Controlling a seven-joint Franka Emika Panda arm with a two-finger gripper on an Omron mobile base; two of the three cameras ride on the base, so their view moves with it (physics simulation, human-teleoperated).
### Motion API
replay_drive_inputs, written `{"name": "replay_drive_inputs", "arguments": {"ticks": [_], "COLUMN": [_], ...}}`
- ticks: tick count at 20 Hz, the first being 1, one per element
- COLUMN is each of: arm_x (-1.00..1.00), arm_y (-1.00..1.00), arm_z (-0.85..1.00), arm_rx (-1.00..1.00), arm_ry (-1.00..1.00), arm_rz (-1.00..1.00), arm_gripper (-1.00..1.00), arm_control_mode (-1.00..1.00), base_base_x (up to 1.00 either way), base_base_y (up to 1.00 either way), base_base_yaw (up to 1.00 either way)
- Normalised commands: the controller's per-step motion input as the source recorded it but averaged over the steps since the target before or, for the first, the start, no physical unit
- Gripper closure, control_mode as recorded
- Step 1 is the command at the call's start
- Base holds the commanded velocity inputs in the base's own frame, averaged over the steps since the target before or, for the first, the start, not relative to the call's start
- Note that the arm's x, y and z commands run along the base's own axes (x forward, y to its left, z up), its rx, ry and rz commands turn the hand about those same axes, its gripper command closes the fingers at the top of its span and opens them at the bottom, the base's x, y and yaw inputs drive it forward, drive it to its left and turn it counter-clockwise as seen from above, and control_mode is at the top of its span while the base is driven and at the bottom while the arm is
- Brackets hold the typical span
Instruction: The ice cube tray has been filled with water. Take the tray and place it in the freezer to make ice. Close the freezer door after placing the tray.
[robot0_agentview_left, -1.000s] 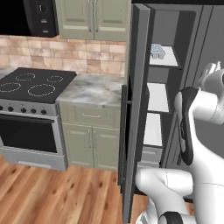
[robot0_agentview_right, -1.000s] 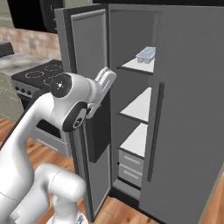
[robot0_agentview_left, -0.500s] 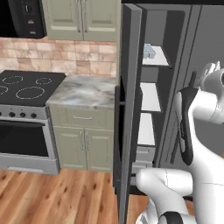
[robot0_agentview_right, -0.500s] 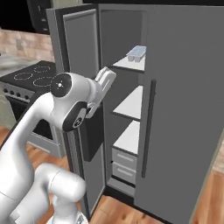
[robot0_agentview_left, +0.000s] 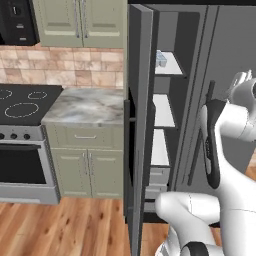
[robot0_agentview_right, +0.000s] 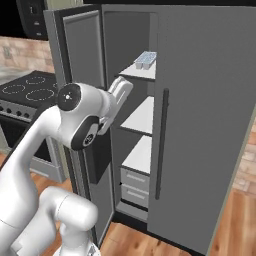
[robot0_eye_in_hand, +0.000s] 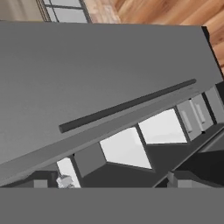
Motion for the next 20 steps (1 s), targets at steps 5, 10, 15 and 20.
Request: {"name": "replay_drive_inputs", "arguments": {"ticks": [5, 10, 15, 20], "arm_x": [0.03, 0.02, -0.02, -0.02], "arm_y": [0.07, 0.0, 0.25, 0.63], "arm_z": [0.0, 0.0, 0.0, 0.0], "arm_rx": [0.0, 0.0, -0.03, -0.11], "arm_ry": [0.0, 0.0, -0.02, -0.04], "arm_rz": [-0.04, -0.01, 0.0, 0.0], "arm_gripper": [-1.0, -1.0, -1.0, -1.0], "arm_control_mode": [-1.0, -1.0, -1.0, -1.0], "base_base_x": [0.0, 0.0, 0.0, 0.0], "base_base_y": [0.0, 0.0, 0.0, 0.0], "base_base_yaw": [0.0, 0.0, 0.0, 0.0]}}
